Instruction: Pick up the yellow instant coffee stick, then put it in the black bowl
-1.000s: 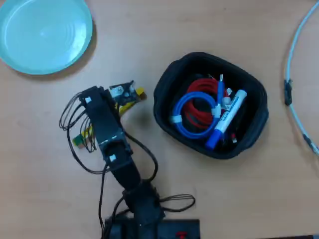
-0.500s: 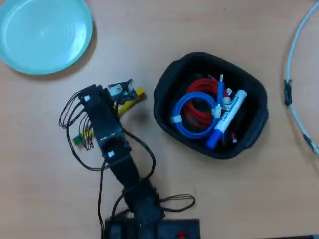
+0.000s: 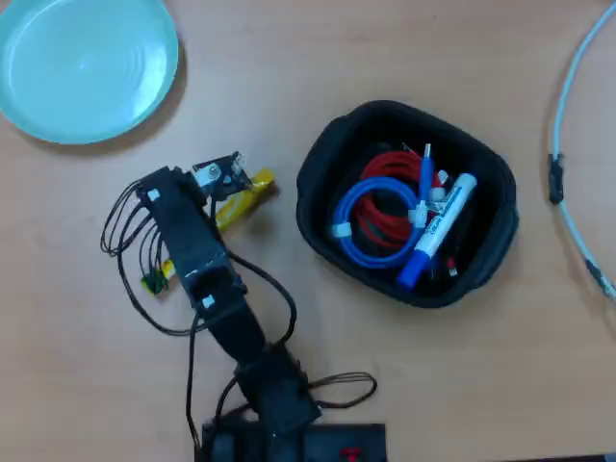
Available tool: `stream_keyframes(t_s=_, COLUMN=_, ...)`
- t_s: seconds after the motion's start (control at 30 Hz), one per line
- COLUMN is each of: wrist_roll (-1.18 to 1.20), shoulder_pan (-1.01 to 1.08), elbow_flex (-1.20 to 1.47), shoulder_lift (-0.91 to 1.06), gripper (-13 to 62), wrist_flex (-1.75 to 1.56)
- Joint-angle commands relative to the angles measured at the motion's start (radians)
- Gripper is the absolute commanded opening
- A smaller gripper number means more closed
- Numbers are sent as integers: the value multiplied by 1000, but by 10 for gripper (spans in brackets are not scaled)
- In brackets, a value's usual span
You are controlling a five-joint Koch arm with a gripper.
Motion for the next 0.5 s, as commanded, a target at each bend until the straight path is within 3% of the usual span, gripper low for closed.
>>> stream_keyframes(t_s=0.0, wrist_roll=57, shoulder_pan=-8, elbow_flex=-25, shoulder_lift=8, gripper=-71, wrist_flex=12)
stream_keyframes(t_s=0.27, wrist_roll=359, shoulder_pan=-20, elbow_flex=-37, shoulder_lift=21, gripper=-71, wrist_flex=23)
stream_keyframes(t_s=0.47, wrist_roll=357, shoulder_pan=-67, elbow_flex=-46, shoulder_lift=123, gripper=-71, wrist_flex=29)
